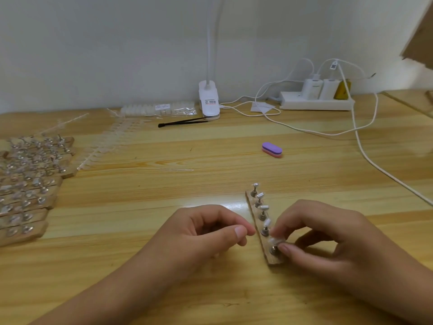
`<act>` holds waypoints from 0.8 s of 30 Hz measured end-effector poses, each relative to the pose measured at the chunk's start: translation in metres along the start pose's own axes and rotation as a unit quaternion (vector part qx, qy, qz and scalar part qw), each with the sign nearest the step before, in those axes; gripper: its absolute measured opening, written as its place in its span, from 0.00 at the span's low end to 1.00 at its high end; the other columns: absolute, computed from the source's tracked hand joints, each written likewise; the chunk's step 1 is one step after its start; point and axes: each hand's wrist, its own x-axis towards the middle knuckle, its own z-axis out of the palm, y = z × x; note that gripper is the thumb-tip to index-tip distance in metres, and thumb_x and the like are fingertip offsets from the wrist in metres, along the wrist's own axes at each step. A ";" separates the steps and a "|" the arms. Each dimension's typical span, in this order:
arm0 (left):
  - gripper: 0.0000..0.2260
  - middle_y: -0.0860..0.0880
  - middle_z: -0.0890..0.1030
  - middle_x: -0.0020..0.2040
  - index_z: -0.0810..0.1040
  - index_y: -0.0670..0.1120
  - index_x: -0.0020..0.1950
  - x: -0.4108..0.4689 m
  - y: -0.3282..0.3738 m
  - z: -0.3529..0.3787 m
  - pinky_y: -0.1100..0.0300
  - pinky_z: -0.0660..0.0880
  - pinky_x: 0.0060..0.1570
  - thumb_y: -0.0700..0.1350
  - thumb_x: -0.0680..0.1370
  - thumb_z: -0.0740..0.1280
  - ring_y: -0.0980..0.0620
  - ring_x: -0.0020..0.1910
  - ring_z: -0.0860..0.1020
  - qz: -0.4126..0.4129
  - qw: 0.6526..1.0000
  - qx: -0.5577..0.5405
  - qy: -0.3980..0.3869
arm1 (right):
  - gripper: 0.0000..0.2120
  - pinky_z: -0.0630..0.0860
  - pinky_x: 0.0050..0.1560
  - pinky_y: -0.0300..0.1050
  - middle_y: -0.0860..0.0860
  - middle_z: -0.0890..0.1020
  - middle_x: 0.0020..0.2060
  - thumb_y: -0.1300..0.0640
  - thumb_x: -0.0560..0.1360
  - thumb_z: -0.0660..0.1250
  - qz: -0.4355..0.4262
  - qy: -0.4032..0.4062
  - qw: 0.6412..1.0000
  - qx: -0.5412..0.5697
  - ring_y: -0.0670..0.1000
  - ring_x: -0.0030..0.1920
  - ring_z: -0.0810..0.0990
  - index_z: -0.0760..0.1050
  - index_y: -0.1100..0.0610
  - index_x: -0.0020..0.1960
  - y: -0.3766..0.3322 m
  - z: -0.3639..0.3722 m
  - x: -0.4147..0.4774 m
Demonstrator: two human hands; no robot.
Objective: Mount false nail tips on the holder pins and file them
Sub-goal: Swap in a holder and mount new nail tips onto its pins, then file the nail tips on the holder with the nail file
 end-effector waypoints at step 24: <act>0.06 0.65 0.76 0.52 0.79 0.63 0.50 0.071 0.005 -0.011 0.69 0.65 0.52 0.54 0.75 0.71 0.60 0.56 0.64 0.030 0.941 0.331 0.064 | 0.17 0.75 0.49 0.40 0.41 0.80 0.49 0.44 0.77 0.65 0.173 0.046 0.963 -0.202 0.40 0.48 0.79 0.75 0.47 0.63 0.047 -0.067 0.098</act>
